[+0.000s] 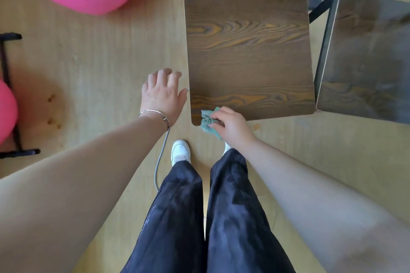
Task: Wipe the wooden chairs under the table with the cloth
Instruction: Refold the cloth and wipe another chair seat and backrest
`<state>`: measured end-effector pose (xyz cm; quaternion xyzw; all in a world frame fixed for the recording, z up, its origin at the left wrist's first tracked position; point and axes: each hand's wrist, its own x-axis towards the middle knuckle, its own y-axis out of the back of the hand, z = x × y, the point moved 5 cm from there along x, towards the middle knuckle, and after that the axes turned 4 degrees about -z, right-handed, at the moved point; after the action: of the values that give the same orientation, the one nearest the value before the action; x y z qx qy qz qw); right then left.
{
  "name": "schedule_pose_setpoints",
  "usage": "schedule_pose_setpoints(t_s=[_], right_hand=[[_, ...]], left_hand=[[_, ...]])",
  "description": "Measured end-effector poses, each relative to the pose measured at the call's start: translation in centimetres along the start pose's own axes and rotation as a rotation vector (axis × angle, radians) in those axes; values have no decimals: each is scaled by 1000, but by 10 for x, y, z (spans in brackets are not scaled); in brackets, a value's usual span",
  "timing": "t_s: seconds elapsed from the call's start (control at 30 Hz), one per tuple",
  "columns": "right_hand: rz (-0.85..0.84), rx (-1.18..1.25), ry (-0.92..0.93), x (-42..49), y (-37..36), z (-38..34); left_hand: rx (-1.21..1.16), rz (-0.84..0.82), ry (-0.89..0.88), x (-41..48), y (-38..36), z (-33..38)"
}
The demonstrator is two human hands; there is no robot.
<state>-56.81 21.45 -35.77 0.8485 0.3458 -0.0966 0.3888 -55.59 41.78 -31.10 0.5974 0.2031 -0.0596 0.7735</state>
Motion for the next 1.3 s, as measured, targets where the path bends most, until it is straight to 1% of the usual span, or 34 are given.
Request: schedule_pose_setpoints(t_s=[0.03,0.1,0.23,0.3,0.43,0.47,0.57,0.63,0.7,0.8,0.87,0.97,1.07,1.17,1.3], right_hand=[[80,2,-7,5,19,2],[186,-29,-22,19,57,4],[291,-55,-22,57,120,8],[274,-97,-35,76,137,14],[119,-166,-116,102,145,34],[126,-164,-130,105,147,38],[269,-133,-157,116,158,40],[293,-124,-166,129,163,35],[226,-145,-169,145,161,27],[47,-254,-214,166,149,23],[9,-316,-215,172,146,22],[34,-220,-190,166,156,26],[4,-5,-181,148,166,37],[1,188,-239,127,174,51],[36,245,-284,108,184,67]], left_hand=[[4,1,3,2,2,3],[1,9,11,8,7,11],[-29,44,44,23,16,27],[-45,54,58,30,17,34],[-73,62,83,42,12,48],[-75,63,91,45,10,51],[-88,66,105,51,5,59],[-93,65,112,55,3,63],[-94,59,123,60,2,66],[-87,52,134,69,1,68],[-80,56,137,74,2,70],[-90,62,145,83,4,73],[-98,60,137,93,5,82],[-140,11,155,104,2,91],[-181,-72,200,124,-5,104]])
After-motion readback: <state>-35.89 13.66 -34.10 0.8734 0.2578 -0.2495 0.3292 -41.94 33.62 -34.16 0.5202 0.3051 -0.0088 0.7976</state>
